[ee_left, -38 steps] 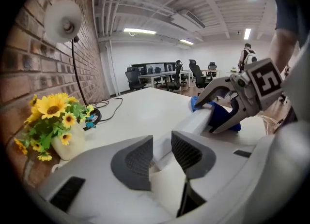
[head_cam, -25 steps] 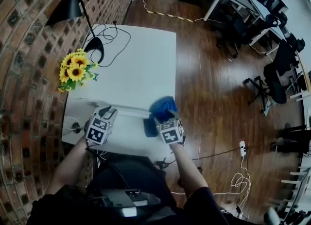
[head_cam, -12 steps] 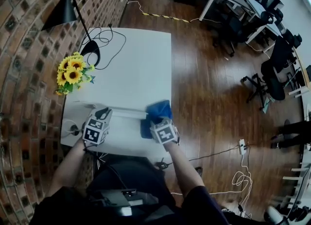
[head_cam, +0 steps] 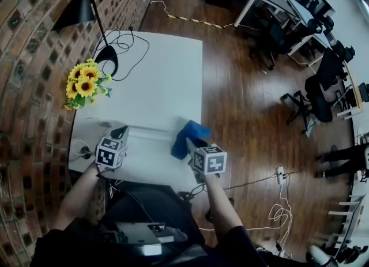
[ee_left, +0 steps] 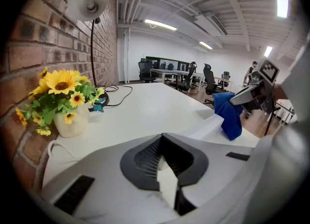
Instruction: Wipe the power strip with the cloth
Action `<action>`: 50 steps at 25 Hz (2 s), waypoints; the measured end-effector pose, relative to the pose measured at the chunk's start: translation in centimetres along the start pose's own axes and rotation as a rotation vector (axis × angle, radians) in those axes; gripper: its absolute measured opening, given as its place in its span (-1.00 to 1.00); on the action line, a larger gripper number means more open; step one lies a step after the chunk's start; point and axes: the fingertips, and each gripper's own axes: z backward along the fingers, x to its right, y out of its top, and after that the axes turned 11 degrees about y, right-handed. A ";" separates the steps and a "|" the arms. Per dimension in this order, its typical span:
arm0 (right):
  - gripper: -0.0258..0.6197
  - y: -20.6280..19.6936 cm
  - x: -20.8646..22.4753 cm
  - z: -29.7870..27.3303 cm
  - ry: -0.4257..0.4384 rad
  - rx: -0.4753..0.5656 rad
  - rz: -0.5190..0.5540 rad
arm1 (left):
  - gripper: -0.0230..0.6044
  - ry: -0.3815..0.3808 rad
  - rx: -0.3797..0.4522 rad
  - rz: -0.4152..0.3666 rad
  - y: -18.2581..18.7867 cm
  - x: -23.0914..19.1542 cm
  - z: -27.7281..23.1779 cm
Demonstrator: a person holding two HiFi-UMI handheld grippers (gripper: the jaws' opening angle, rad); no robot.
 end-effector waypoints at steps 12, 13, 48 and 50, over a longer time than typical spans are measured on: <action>-0.72 0.1 -5.6 -6.9 0.016 -0.228 0.242 | -0.92 -0.128 -0.054 0.155 0.2 0.3 0.2; -0.72 0.2 -5.6 -6.9 0.007 -0.238 0.246 | -0.92 -0.151 -0.059 0.157 0.1 0.3 0.2; -0.73 0.8 -11.7 -11.5 -0.066 -0.269 0.463 | -0.93 -0.124 -0.071 0.000 -3.4 -2.6 -2.0; -0.73 0.6 -12.8 -12.1 -0.044 -0.280 0.497 | -0.93 -0.118 -0.070 -0.007 -3.5 -2.6 -2.0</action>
